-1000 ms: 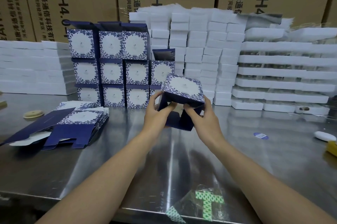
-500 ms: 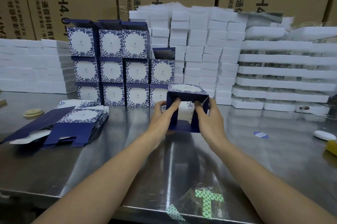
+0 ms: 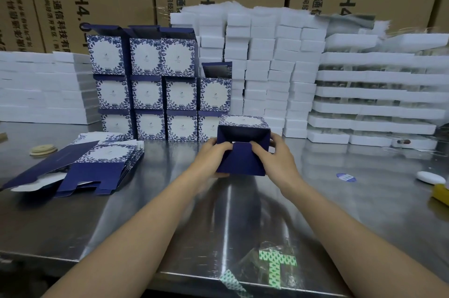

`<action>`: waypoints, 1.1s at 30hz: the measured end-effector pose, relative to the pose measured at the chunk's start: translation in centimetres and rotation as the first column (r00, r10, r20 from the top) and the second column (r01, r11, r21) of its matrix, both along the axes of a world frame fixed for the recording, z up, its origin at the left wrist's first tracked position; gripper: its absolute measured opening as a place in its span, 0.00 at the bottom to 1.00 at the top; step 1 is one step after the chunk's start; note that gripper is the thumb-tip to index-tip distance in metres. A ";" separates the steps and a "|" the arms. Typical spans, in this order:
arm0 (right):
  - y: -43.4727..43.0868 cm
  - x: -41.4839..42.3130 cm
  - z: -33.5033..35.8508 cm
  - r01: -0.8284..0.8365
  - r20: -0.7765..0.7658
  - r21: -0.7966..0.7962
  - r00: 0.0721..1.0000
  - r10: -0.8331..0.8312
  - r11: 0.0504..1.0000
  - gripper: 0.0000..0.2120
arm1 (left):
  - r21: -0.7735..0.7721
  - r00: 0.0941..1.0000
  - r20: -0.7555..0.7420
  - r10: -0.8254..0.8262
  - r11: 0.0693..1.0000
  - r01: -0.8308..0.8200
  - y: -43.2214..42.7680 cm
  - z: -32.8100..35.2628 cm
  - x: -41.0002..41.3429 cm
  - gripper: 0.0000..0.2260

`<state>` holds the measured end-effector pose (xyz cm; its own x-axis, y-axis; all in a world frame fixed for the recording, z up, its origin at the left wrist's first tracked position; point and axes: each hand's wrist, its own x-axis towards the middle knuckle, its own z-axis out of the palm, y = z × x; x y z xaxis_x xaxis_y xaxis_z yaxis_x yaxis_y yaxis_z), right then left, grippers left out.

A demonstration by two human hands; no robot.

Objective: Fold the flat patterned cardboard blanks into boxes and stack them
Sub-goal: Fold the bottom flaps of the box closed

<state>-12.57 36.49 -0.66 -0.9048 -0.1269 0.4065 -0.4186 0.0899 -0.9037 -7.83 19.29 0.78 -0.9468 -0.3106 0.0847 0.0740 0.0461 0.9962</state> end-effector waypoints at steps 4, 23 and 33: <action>0.0 -0.1 0.2 -0.087 0.076 -0.029 0.993 0.089 0.996 0.20 | 0.195 0.999 -0.005 -0.044 0.980 0.044 -0.3 0.1 0.4 0.15; 0.0 0.5 0.2 -0.033 -0.181 0.053 0.983 0.042 0.998 0.20 | -0.047 0.940 -0.333 -0.081 0.996 0.069 -0.6 -0.8 -0.1 0.24; 0.1 1.0 1.1 -0.153 0.013 -0.089 0.988 0.154 0.984 0.18 | 0.009 0.952 -0.300 -0.058 0.998 0.064 -0.5 0.1 0.6 0.28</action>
